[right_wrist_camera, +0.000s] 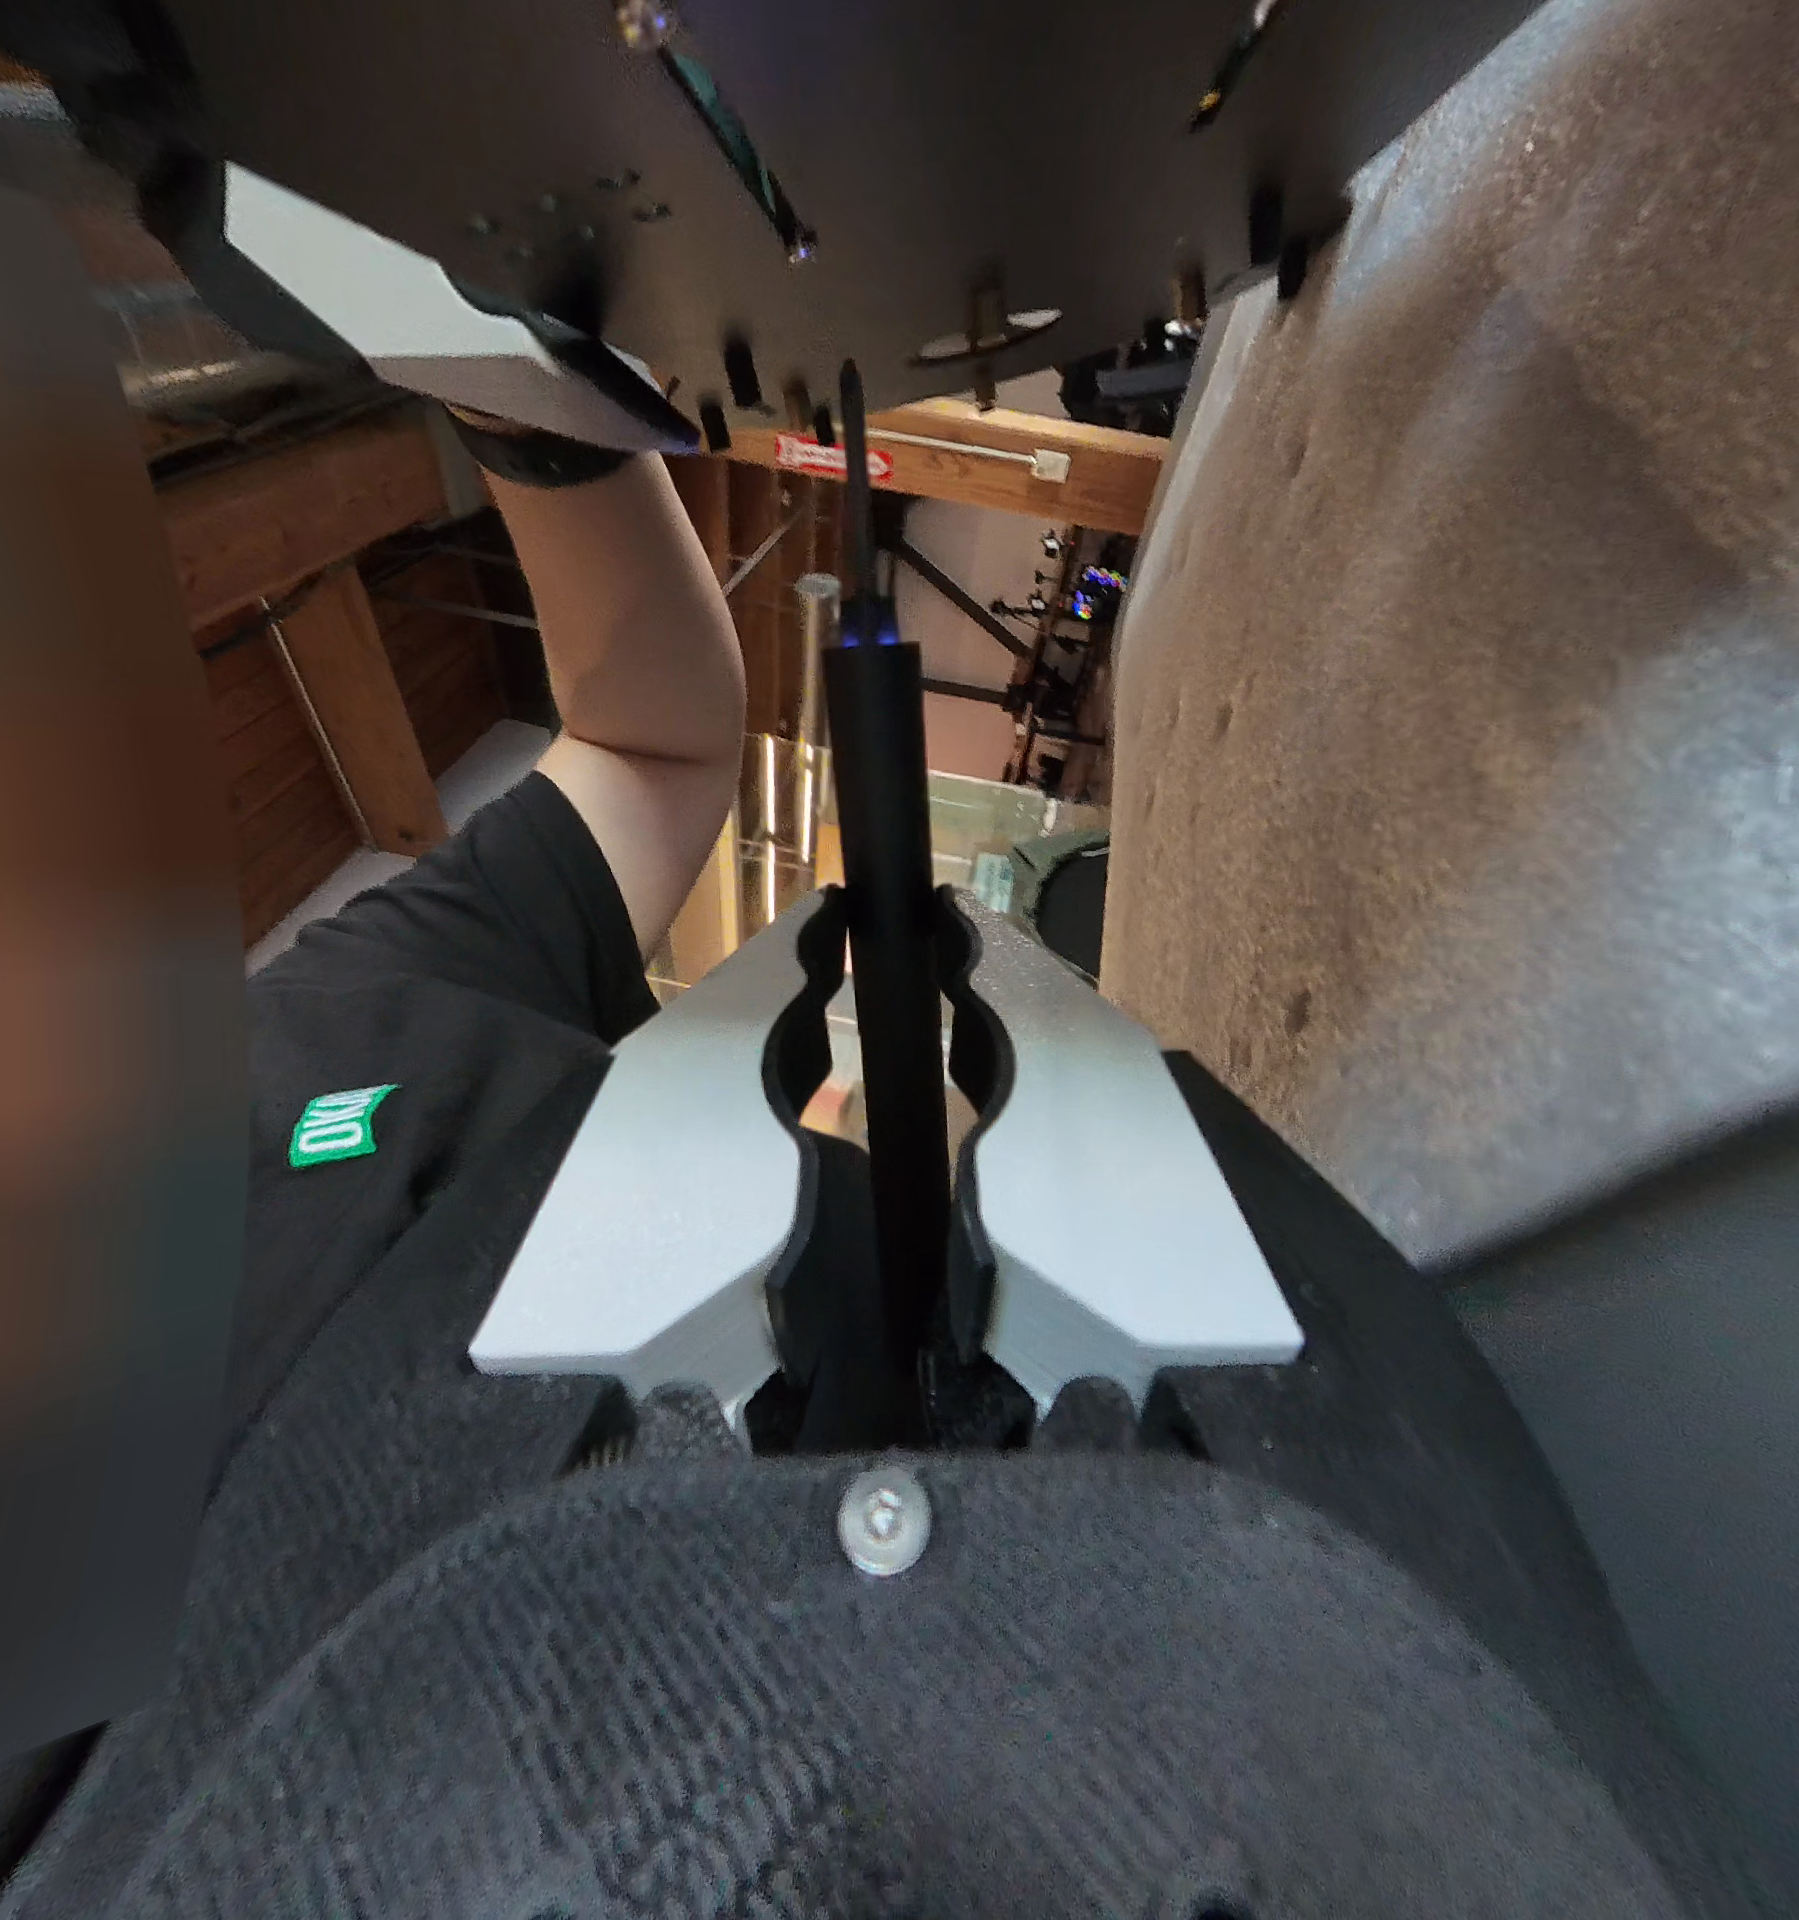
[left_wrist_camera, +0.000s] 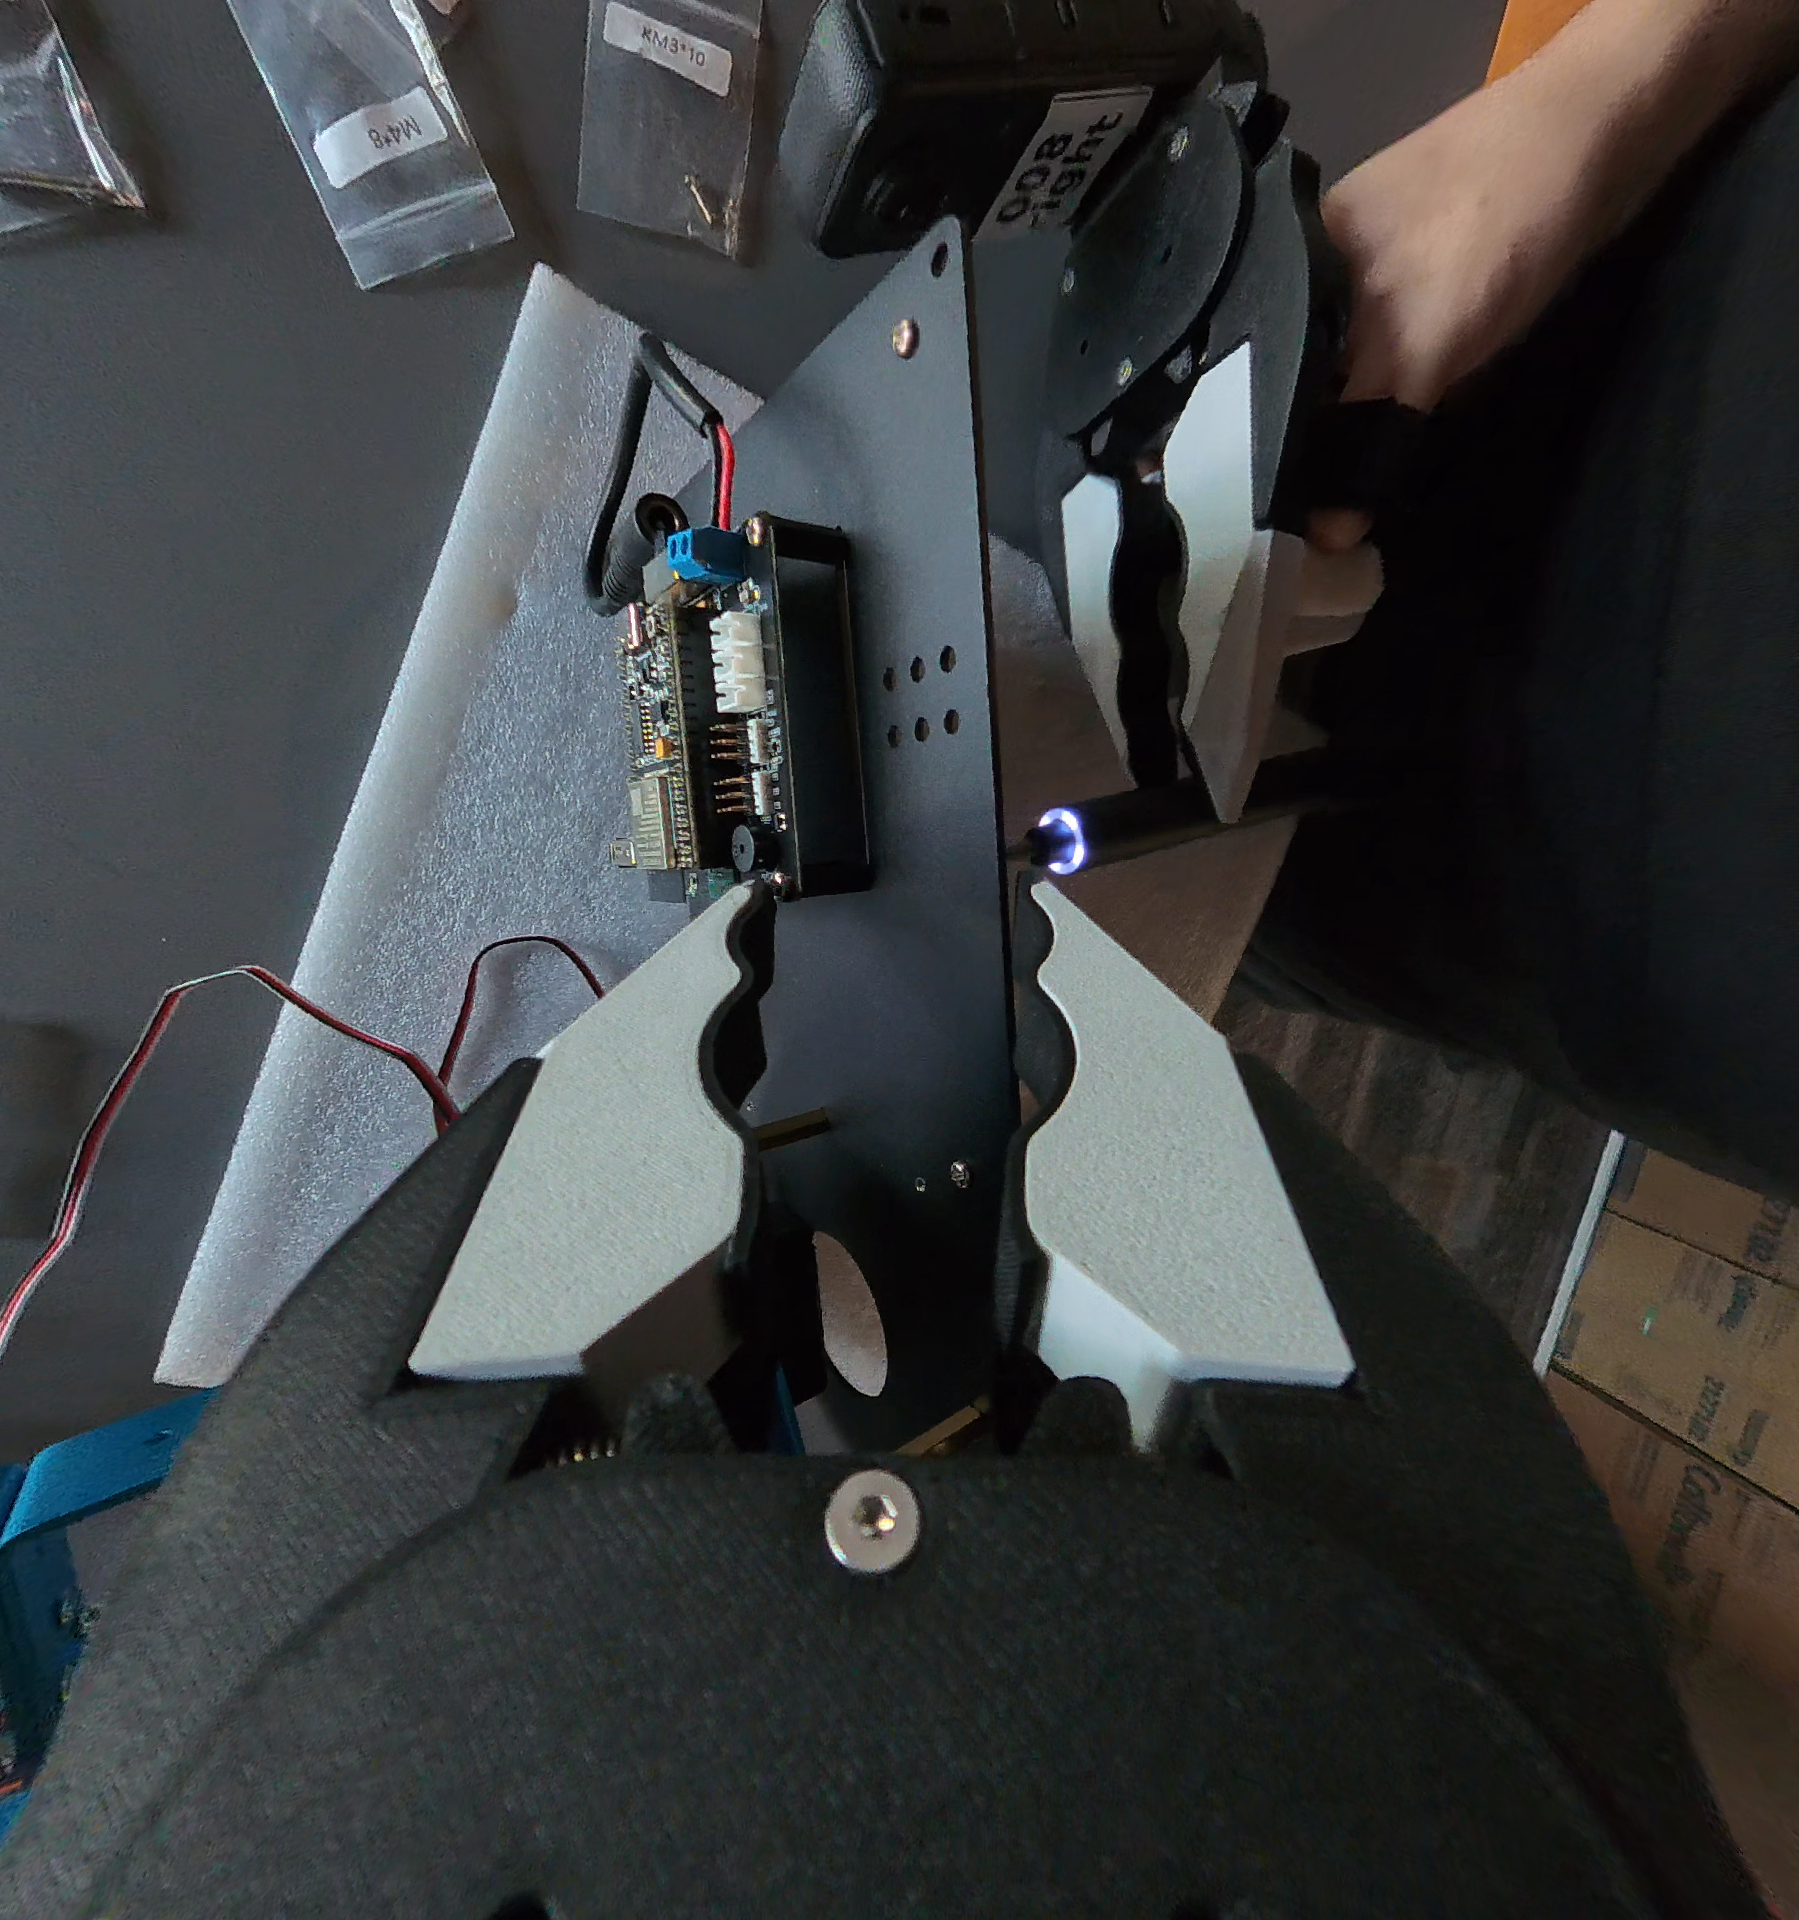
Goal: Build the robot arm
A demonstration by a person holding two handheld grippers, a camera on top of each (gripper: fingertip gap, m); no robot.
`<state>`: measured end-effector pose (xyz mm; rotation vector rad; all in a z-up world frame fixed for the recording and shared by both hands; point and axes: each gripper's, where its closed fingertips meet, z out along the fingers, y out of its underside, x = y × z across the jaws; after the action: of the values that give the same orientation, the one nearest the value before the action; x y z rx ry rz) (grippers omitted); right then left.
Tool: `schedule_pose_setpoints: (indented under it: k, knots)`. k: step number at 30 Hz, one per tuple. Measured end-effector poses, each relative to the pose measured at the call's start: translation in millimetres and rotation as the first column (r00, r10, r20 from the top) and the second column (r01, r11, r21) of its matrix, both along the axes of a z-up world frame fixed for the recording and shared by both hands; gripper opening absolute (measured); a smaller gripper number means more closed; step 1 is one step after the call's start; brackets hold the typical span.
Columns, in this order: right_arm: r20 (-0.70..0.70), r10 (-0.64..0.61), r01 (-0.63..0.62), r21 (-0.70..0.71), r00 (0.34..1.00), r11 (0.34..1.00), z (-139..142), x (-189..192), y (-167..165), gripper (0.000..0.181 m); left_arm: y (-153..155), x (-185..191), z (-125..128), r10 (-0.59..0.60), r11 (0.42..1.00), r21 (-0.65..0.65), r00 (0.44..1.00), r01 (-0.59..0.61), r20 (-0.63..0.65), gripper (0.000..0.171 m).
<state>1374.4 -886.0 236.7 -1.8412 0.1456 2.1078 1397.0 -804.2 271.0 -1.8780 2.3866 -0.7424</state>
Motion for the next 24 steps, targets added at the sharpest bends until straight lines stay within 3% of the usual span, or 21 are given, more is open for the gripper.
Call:
schedule_pose_setpoints:
  k: [5, 8, 16, 20, 24]
  knots:
    - [0.184, 0.052, -0.055, 0.015, 0.982, 0.998, -13, 17, -6, 0.016, 0, 2, 0, 0.019, 1.0, -0.001, 1.0, -0.019, 0.021, 0.048]
    - [0.352, 0.099, -0.135, 0.079, 0.931, 0.988, -17, 28, -12, 0.016, 2, 1, 2, 0.051, 0.999, -0.005, 0.998, -0.051, 0.03, 0.051]
    - [0.763, 0.015, -0.309, 0.244, 0.646, 0.919, -31, 47, -6, 0.016, 18, -7, 39, 0.227, 0.966, 0.081, 0.956, -0.245, 0.188, 0.053]
    - [0.877, -0.051, -0.425, 0.281, 0.477, 0.86, -46, 44, -4, 0.016, 17, -23, 65, 0.351, 0.893, 0.155, 0.869, -0.422, 0.348, 0.05]
    - [0.901, -0.089, -0.488, 0.311, 0.425, 0.816, -56, 37, -8, 0.016, -17, -37, 75, 0.472, 0.807, 0.081, 0.721, -0.585, 0.507, 0.046]
